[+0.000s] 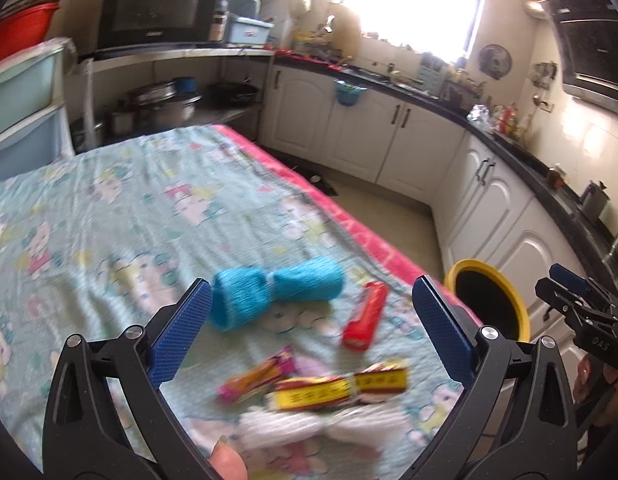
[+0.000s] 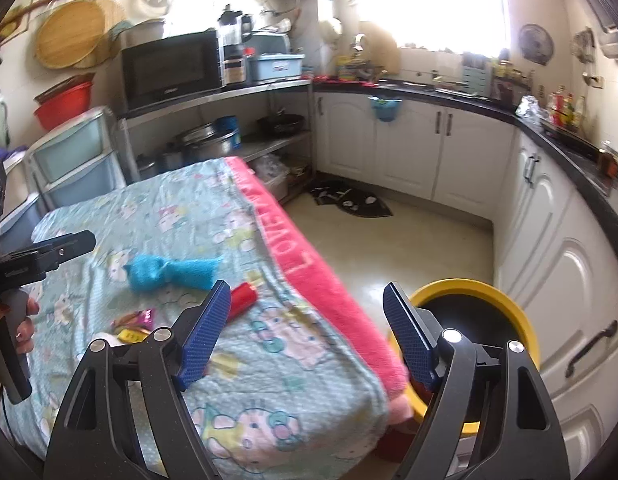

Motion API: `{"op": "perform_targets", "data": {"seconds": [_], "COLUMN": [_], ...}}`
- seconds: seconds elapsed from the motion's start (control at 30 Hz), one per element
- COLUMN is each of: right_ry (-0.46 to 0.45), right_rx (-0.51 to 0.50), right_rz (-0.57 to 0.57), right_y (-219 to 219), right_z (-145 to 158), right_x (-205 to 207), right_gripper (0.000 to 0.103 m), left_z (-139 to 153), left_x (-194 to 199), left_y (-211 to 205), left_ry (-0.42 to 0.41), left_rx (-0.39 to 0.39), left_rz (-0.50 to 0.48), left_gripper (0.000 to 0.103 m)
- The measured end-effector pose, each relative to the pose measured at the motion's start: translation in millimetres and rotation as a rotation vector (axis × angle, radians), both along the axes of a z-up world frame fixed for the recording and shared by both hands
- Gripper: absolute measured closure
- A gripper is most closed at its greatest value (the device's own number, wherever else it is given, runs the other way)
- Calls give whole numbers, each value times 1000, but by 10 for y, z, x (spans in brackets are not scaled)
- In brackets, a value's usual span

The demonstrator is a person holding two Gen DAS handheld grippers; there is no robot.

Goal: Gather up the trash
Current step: 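Move both open tools back over the trash on the bed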

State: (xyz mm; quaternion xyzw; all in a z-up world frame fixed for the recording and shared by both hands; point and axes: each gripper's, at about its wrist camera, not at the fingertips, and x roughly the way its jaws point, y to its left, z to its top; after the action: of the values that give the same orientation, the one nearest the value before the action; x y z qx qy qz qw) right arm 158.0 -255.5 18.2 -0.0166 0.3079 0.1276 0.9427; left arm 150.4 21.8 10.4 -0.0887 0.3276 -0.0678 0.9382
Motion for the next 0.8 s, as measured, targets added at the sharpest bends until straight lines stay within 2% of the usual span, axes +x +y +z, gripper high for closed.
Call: {"op": "perform_targets", "data": {"seconds": [0.27,0.53,0.8], "right_ry": [56,141,207], "right_rx": [-33,-47,-112], "right_rz": [157,301,402], "right_y": [478,794,946], "right_z": [-246,-540,-843], "right_x": [31,28,112], "right_gripper": [27,27,28], "left_z": [-272,-615,-927], "left_x": [-122,-128,-40], "left_y": [423,586,655], "left_ry": [77,169,260], "left_rx": [6,-12,-73], "left_rz": [74,73,23], "left_gripper": [11,11,29]}}
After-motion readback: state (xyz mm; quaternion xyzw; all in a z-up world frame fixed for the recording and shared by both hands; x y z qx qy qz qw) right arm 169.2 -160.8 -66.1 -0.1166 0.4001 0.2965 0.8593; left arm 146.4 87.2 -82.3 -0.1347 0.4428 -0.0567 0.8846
